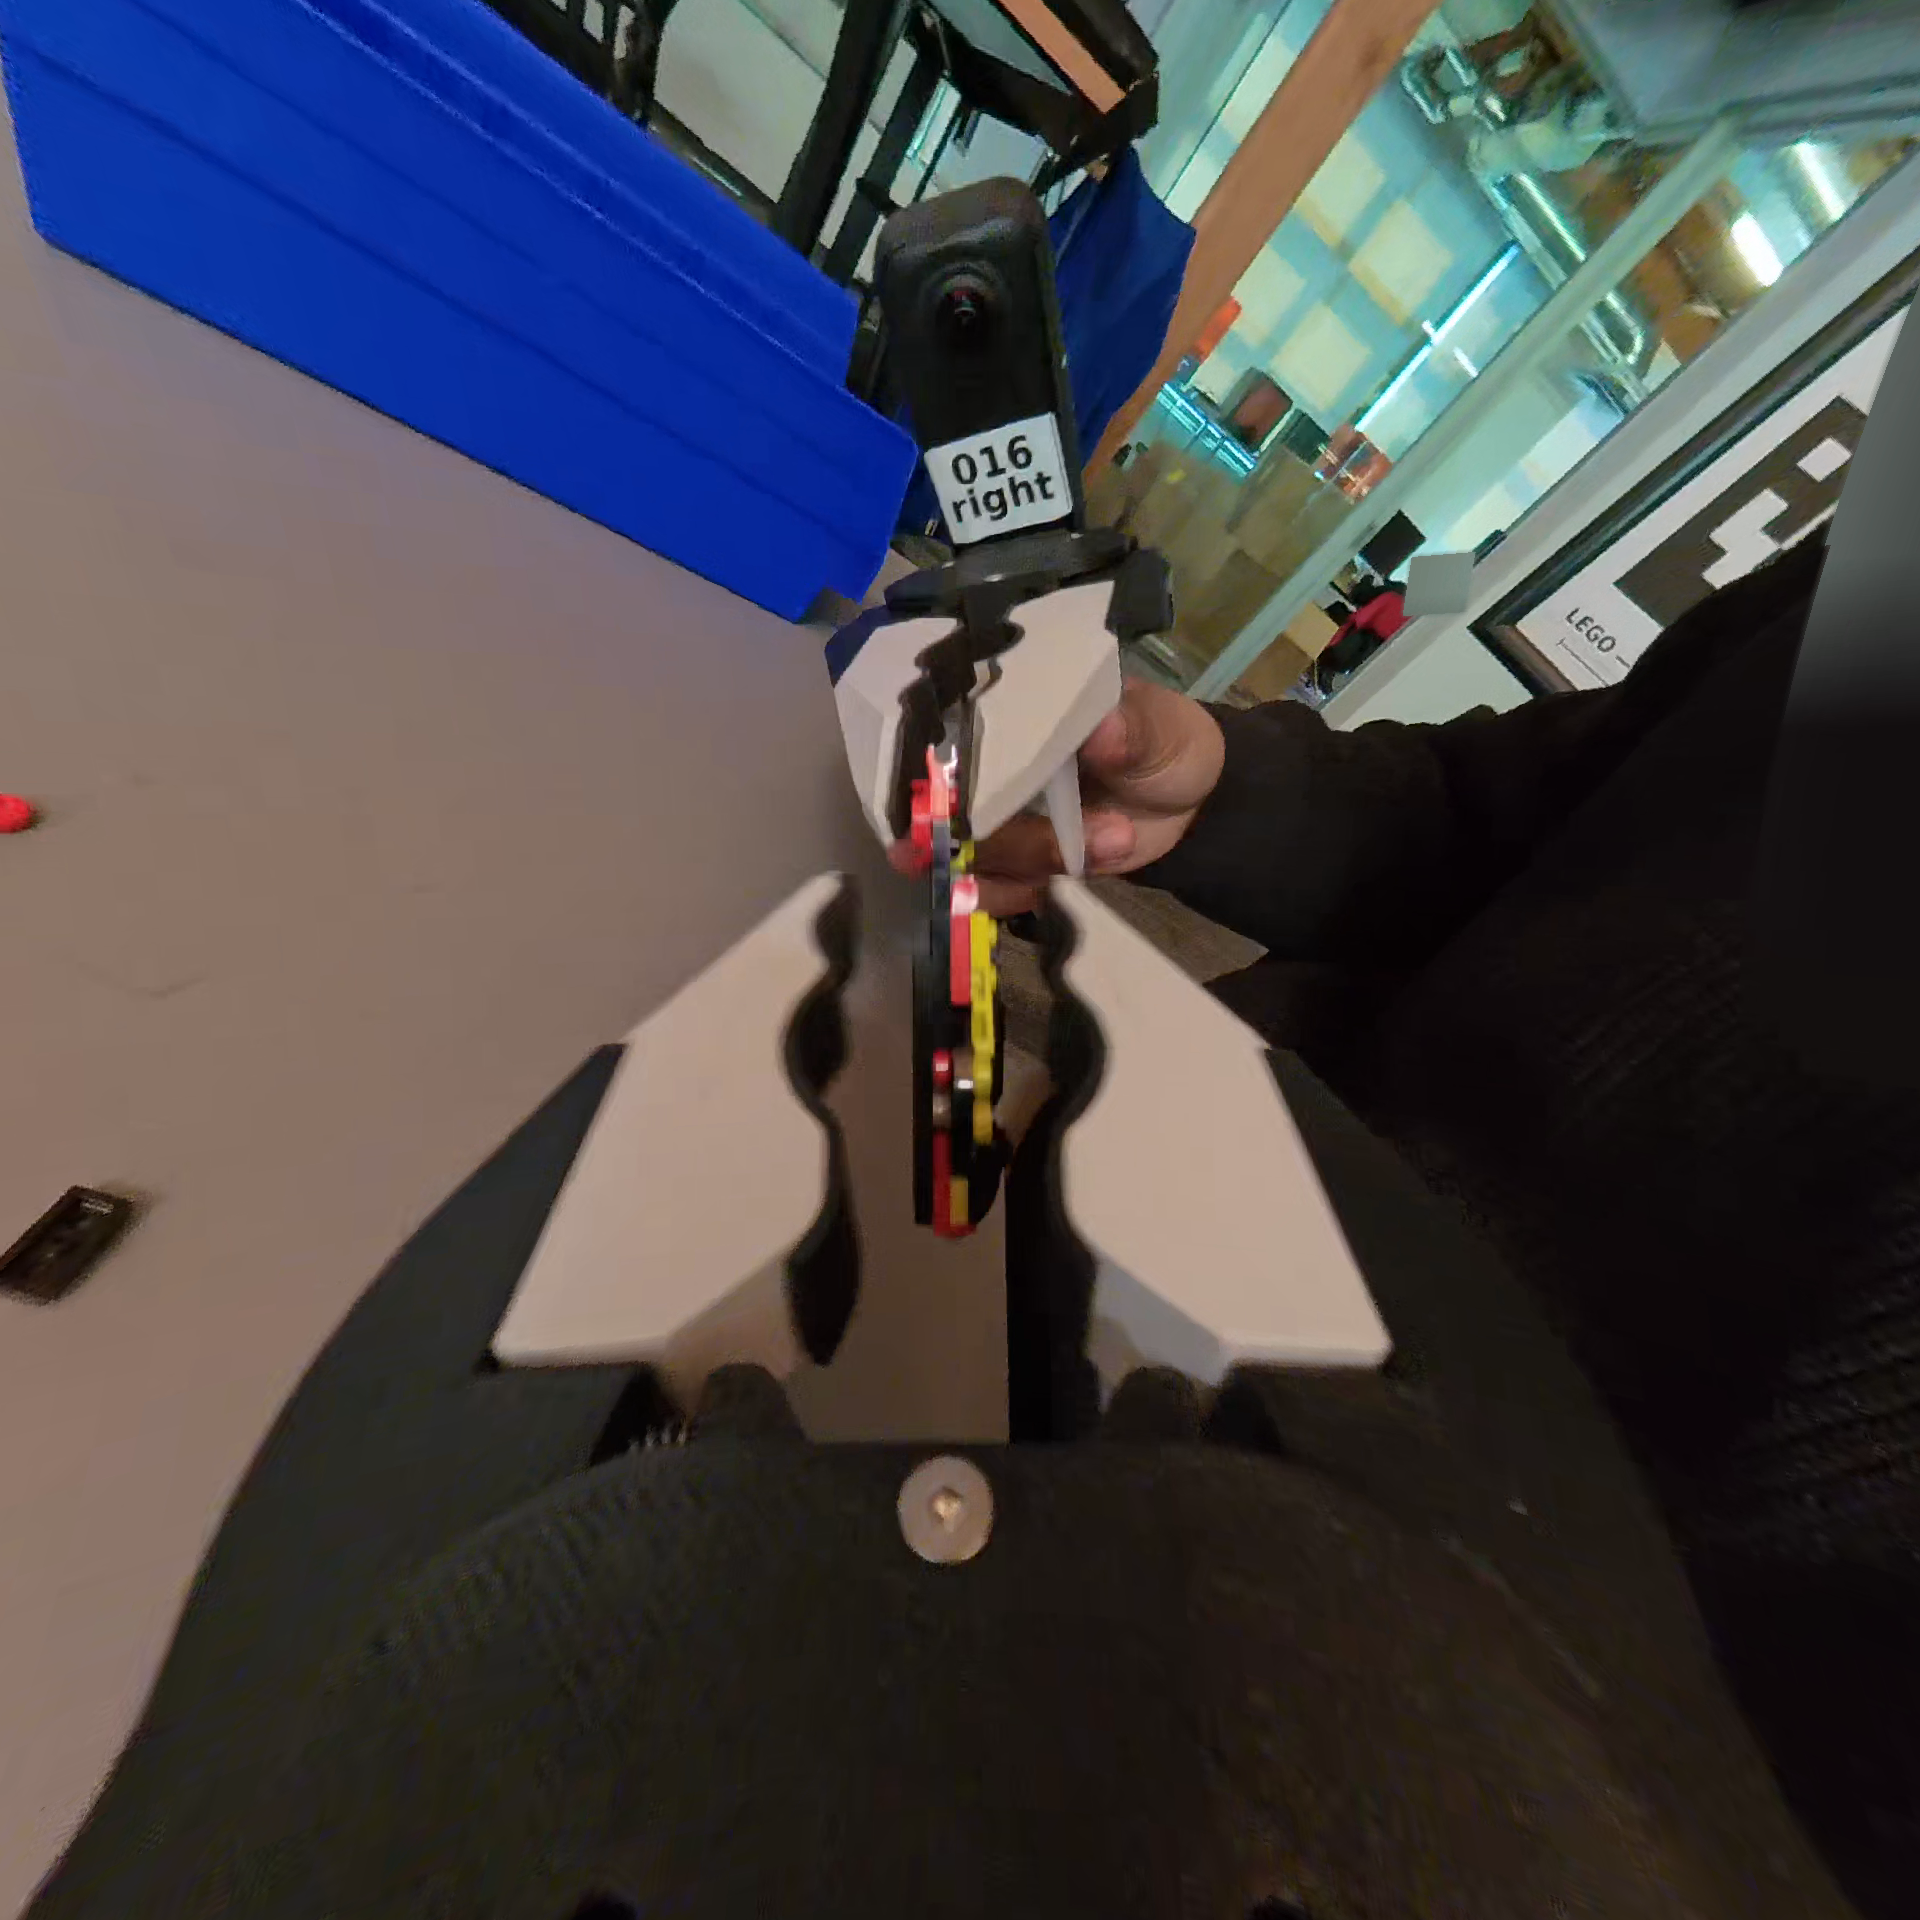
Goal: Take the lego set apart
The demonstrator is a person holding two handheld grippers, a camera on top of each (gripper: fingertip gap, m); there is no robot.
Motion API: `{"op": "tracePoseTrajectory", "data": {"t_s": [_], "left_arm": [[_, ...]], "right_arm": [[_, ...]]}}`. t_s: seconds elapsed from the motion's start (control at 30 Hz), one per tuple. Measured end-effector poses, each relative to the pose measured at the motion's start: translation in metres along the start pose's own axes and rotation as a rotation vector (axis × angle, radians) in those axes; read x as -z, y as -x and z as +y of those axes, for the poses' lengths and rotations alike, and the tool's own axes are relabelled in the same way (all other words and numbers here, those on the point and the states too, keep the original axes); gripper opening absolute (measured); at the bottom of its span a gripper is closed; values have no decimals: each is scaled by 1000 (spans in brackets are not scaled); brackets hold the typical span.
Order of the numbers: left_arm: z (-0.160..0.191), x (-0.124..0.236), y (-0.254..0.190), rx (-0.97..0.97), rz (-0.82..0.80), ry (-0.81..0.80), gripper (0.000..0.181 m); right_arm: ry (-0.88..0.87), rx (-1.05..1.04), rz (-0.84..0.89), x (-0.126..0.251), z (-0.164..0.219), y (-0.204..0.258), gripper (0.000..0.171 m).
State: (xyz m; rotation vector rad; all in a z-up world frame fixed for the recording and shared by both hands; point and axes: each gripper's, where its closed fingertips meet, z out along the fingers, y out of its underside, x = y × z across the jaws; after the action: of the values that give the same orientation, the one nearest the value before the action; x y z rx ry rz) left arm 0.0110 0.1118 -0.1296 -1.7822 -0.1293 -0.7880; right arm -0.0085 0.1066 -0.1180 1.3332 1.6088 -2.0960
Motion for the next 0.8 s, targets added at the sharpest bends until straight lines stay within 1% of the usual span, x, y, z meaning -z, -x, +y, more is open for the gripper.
{"op": "tracePoseTrajectory", "data": {"t_s": [0.03, 0.13, 0.17, 0.23, 0.27, 0.3, 0.37, 0.4, 0.47, 0.5, 0.53, 0.57, 0.63, 0.7, 0.77, 0.8], "left_arm": [[1, 1, 0, -9, -1, 5, 8], [4, 2, 2, 16, 3, 29, 5], [4, 2, 1, 26, 12, 26, 7], [4, 2, -2, 33, 35, 19, 20], [3, 2, -3, 29, 34, 15, 21], [3, 1, -2, 18, 22, 18, 27], [8, 0, -1, -5, 7, 41, 31], [11, -2, -2, -5, 13, 59, 36], [17, -6, -6, 4, 26, 92, 53], [18, -7, -5, -5, 18, 100, 52], [18, -7, -6, -22, 14, 102, 38], [18, -6, -6, -39, 13, 101, 15], [17, -5, -5, -47, 15, 100, 15], [15, -2, -4, -14, 24, 93, 14], [14, -1, -5, 16, 40, 87, 13], [13, 0, -5, 23, 46, 84, 13]], "right_arm": [[29, 34, 16, -2, 4, 0, 9], [48, 108, 49, -2, 4, -1, 9], [33, 113, 45, 0, 1, 0, 9], [6, 91, 40, 3, -4, -1, 9], [14, 77, 29, 4, -2, -1, 9], [24, 64, 11, 3, 0, 0, 9], [25, 40, -18, 1, 2, 3, 9], [13, 32, -34, 0, 1, 5, 9], [-4, 2, -58, 0, -1, 8, 9], [-8, -12, -60, 0, -1, 7, 9], [-5, -30, -55, 0, 0, 5, 9], [-5, -54, -45, 0, 1, 2, 8], [-21, -115, -53, -2, -1, 1, 9], [-45, -145, -60, -1, -5, -1, 9], [-114, -155, -40, 7, -17, -6, 15], [-145, -153, -35, 12, -23, -8, 11]]}}
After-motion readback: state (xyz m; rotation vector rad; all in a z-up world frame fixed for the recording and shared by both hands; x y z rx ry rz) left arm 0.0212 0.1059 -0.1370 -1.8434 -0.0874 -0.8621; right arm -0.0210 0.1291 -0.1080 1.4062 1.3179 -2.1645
